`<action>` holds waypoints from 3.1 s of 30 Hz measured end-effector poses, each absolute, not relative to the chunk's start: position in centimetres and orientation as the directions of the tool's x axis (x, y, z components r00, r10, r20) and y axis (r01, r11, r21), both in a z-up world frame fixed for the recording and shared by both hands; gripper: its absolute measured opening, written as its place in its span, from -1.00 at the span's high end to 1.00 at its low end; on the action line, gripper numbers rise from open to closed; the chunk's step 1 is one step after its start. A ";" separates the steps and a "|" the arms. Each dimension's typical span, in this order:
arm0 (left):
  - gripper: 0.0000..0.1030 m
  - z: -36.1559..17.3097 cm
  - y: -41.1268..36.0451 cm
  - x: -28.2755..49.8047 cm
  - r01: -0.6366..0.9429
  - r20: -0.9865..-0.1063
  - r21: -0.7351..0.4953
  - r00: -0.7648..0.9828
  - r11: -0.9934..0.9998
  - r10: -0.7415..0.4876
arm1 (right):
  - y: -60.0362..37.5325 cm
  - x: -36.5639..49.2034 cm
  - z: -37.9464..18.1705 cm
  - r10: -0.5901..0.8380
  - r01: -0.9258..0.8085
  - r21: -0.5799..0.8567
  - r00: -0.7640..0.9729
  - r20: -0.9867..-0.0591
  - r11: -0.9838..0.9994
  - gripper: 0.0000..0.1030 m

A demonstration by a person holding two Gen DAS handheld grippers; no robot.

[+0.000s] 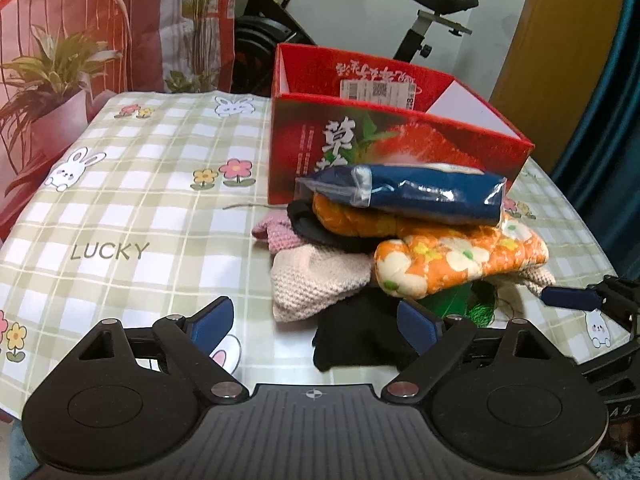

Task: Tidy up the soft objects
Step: 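Move both tools down toward the pile of soft items, then close the right tool on the black glove at the pile's base, then carry the black glove into the red box and open the right tool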

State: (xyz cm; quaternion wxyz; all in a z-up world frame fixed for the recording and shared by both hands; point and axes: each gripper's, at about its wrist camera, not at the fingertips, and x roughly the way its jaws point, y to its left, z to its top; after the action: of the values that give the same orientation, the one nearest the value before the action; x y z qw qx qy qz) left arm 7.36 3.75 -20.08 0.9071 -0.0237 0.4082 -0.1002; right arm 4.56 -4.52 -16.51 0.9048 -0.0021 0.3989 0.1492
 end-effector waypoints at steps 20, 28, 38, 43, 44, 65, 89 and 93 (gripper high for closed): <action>0.11 -23.6 3.1 9.0 0.234 -0.794 -0.206 0.527 0.950 -0.302 | -4.2 5.6 -19.9 0.312 -0.293 0.190 0.458 -0.832 0.937 0.14; 0.11 -25.4 3.2 10.0 0.209 -0.813 -0.220 0.500 0.953 -0.298 | -5.1 5.9 -20.3 0.316 -0.262 0.212 0.465 -0.827 0.941 0.22; 0.52 -25.7 2.5 10.3 0.273 -0.805 -0.234 0.483 0.933 -0.343 | -5.1 6.0 -20.4 0.325 -0.253 0.229 0.461 -0.826 0.940 0.22; 0.81 -25.6 2.9 10.1 0.272 -0.793 -0.263 0.486 0.926 -0.368 | -5.0 5.8 -20.2 0.342 -0.269 0.237 0.472 -0.813 0.934 0.50; 0.82 -25.5 3.1 10.0 0.268 -0.788 -0.271 0.490 0.925 -0.373 | -5.0 5.7 -20.0 0.345 -0.276 0.234 0.481 -0.806 0.932 0.55; 0.88 -16.0 3.6 5.3 0.379 -0.559 -0.193 0.716 0.905 -0.419 | -6.9 4.1 -10.2 0.384 -0.360 0.163 0.715 -0.584 0.919 0.72; 0.88 -10.9 0.9 19.9 0.339 -0.509 -0.150 0.779 0.929 -0.366 | -9.4 20.6 -5.2 0.329 -0.340 0.064 0.820 -0.469 0.938 0.73; 0.88 -12.7 1.0 24.1 0.288 -0.588 -0.202 0.729 0.936 -0.351 | -9.8 25.0 -8.1 0.316 -0.287 0.140 0.785 -0.532 0.948 0.73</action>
State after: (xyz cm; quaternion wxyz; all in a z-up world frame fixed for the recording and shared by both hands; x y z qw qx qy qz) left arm 24.07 0.97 -12.71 0.9284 -0.0486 0.3256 -0.1721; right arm 24.99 -9.81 -8.11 0.9444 0.0256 0.2862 0.1597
